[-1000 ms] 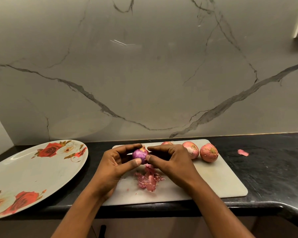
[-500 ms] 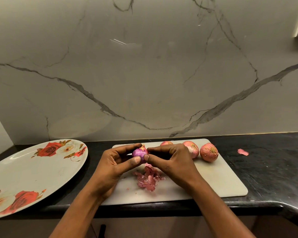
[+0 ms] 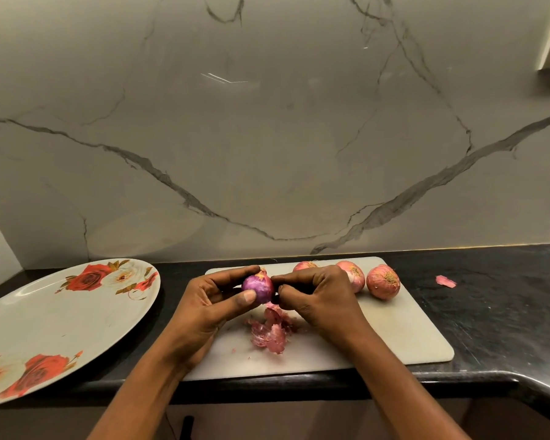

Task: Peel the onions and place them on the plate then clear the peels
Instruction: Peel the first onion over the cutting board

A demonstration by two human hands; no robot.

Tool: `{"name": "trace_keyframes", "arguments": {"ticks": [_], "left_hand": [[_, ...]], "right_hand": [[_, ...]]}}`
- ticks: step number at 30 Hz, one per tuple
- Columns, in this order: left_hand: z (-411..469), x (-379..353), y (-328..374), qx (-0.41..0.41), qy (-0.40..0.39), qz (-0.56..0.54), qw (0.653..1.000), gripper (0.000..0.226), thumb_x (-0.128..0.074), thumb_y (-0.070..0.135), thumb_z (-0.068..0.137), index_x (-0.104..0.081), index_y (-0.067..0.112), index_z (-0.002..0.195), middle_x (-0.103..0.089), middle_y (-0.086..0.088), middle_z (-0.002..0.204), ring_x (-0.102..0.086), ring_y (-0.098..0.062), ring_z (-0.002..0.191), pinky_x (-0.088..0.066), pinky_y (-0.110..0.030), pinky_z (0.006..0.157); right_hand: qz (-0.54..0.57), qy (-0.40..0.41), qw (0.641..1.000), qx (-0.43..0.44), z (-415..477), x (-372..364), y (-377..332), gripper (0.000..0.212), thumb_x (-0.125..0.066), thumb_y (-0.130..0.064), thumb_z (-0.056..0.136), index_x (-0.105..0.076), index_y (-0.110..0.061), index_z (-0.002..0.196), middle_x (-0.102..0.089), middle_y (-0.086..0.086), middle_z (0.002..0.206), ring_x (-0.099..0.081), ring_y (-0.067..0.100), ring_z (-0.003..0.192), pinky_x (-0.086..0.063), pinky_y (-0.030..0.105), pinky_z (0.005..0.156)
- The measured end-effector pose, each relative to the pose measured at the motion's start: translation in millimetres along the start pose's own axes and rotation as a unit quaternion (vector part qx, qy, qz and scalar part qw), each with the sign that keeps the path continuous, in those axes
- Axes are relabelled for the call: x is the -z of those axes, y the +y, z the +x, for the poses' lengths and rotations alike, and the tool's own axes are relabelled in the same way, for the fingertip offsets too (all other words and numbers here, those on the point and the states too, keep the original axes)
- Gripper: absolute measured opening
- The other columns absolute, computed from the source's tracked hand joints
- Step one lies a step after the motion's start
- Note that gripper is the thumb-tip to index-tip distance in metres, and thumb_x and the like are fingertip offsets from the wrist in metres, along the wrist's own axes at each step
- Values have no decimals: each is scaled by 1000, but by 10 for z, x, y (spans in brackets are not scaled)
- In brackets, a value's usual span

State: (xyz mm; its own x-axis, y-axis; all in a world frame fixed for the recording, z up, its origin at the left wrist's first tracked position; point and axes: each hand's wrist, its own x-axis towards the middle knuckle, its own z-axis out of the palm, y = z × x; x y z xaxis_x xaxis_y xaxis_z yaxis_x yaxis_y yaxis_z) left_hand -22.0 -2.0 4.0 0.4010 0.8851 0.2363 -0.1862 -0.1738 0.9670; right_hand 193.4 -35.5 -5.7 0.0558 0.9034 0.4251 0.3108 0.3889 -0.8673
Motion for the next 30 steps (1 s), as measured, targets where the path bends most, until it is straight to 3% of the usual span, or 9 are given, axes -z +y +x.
{"name": "trace_keyframes", "arguments": {"ticks": [4,7,10,17,21,26,30], "left_hand": [[2,-3,-4,-2,7,0,1000,51,-76,1,78,-71,7,129,-76,-11,126,-72,-28,119,-61,-33,96],[10,0,-9,-2,11,1,1000,50,-76,0,80,-71,6,130,-75,-12,126,-72,-29,119,-61,-35,98],[17,3,-19,-1,16,0,1000,51,-78,2,80,-71,6,130,-75,-13,128,-72,-31,120,-60,-38,99],[18,12,-28,-6,14,-1,1000,52,-79,3,77,-72,7,128,-74,-12,129,-72,-30,120,-61,-34,96],[25,5,-28,-7,25,-5,1000,52,-79,2,78,-71,7,129,-75,-12,128,-72,-31,120,-59,-39,101],[20,-10,-33,-13,31,-5,999,52,-79,-3,79,-70,5,129,-76,-12,126,-72,-33,119,-57,-41,105],[19,-2,-37,-14,29,2,999,52,-79,-2,79,-70,6,130,-76,-11,126,-72,-32,119,-57,-41,105]], "right_hand": [[8,-5,1000,0,-27,-6,-26,19,-79,-20,94,-83,-22,112,-82,-7,97,-79,11,91,-66,40,85],[6,-17,1000,15,-52,2,-82,29,-86,-31,88,-81,-25,116,-82,-10,105,-77,4,98,-64,29,88],[-3,-17,1000,25,-53,-1,-83,30,-87,-25,88,-80,-26,117,-81,-12,106,-76,1,100,-63,26,89],[-10,6,1000,11,-19,-2,-40,23,-75,-8,94,-83,-23,109,-82,-10,92,-79,10,87,-66,39,85],[16,17,1000,-5,-10,-21,1,21,-74,-10,95,-83,-22,110,-82,-5,93,-80,13,89,-66,43,85],[-19,7,1000,21,-31,-6,-4,19,-81,-20,92,-84,-22,111,-82,-10,99,-78,7,93,-66,36,85],[-30,12,999,26,-14,1,15,14,-81,-19,93,-85,-20,106,-81,-9,91,-78,11,86,-66,39,81]]}}
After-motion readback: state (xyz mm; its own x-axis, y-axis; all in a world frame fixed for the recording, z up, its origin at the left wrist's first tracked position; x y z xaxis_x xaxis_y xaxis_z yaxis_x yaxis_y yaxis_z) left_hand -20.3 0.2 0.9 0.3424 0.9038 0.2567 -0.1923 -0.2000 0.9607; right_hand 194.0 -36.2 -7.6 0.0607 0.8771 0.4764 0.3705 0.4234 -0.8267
